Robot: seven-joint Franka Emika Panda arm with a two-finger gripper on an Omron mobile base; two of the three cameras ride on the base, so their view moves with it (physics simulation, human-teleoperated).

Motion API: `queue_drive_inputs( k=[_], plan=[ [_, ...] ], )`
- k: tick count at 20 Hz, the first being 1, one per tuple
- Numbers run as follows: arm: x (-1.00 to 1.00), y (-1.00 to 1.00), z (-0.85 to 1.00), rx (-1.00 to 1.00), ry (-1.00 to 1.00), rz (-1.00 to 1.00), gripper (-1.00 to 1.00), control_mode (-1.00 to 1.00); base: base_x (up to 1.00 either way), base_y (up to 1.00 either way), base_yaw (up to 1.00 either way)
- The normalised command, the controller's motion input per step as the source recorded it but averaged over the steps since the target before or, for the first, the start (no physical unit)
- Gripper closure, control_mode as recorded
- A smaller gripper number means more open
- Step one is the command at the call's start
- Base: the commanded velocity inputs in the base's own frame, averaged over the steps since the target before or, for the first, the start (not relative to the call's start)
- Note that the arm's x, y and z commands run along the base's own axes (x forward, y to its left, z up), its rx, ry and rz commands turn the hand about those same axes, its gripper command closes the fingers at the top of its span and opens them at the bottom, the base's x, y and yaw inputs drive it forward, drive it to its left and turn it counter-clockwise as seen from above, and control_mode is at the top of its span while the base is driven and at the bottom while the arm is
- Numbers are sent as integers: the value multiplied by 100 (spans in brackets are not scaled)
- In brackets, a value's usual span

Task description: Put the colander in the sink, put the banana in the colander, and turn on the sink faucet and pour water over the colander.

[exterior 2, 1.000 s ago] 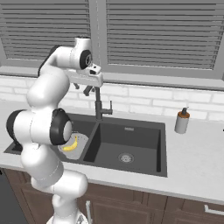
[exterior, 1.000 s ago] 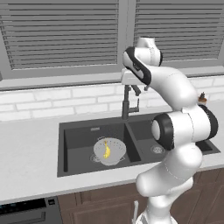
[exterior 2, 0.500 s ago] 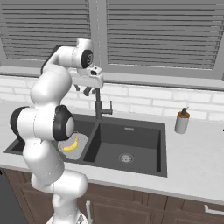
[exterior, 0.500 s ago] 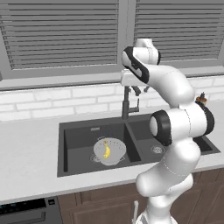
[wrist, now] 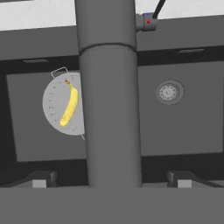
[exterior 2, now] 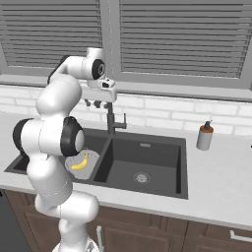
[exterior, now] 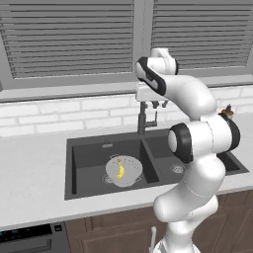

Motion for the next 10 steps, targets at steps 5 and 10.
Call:
queue_drive_inputs(
  k=[5,10],
  plan=[
    [0,2,-26,-2,1,0,-100,-100,0,0,0],
    [0,26,-27,0,2,0,-100,-100,0,0,0]
  ],
)
